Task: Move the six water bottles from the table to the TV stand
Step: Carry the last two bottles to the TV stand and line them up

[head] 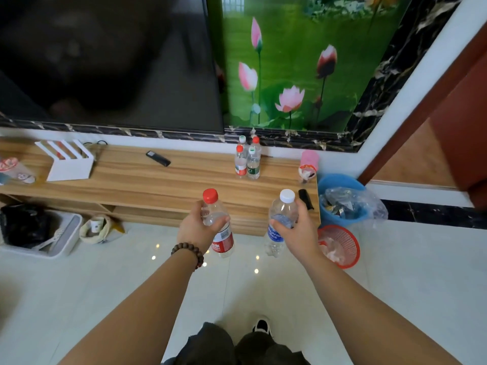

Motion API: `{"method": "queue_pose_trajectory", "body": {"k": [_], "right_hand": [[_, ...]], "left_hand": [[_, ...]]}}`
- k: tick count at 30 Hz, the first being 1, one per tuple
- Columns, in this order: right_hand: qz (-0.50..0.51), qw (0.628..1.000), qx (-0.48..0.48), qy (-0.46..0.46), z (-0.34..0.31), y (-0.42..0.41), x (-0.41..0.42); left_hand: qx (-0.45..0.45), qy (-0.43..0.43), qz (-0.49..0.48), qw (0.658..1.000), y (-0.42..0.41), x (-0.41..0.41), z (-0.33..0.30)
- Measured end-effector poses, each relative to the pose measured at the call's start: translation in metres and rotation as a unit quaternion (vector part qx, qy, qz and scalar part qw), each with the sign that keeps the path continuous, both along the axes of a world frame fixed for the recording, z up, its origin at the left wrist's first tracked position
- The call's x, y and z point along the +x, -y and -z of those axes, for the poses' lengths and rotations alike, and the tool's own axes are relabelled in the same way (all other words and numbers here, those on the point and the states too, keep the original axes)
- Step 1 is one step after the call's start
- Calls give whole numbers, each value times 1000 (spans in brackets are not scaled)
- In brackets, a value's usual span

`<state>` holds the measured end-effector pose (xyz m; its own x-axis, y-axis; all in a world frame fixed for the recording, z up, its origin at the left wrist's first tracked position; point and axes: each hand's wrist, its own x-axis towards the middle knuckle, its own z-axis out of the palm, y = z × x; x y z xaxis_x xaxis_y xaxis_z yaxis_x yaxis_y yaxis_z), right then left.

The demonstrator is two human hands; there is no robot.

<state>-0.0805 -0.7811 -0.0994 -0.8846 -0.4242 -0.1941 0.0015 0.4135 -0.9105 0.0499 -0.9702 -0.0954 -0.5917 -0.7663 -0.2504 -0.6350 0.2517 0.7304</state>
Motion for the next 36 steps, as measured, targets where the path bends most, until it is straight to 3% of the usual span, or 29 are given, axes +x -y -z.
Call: {"method": "queue_pose_trajectory", "body": {"k": [21,26,36], "right_hand": [[80,996,42,4,37,171,-121],[79,996,30,-19,104,189,-157],[51,994,-9,-99,295,240,-231]], "left_hand": [[26,-4,81,996,176,-150,43],[13,-33,93,995,179,-191,106],[-21,-139,109,984,207,-272,298]]}}
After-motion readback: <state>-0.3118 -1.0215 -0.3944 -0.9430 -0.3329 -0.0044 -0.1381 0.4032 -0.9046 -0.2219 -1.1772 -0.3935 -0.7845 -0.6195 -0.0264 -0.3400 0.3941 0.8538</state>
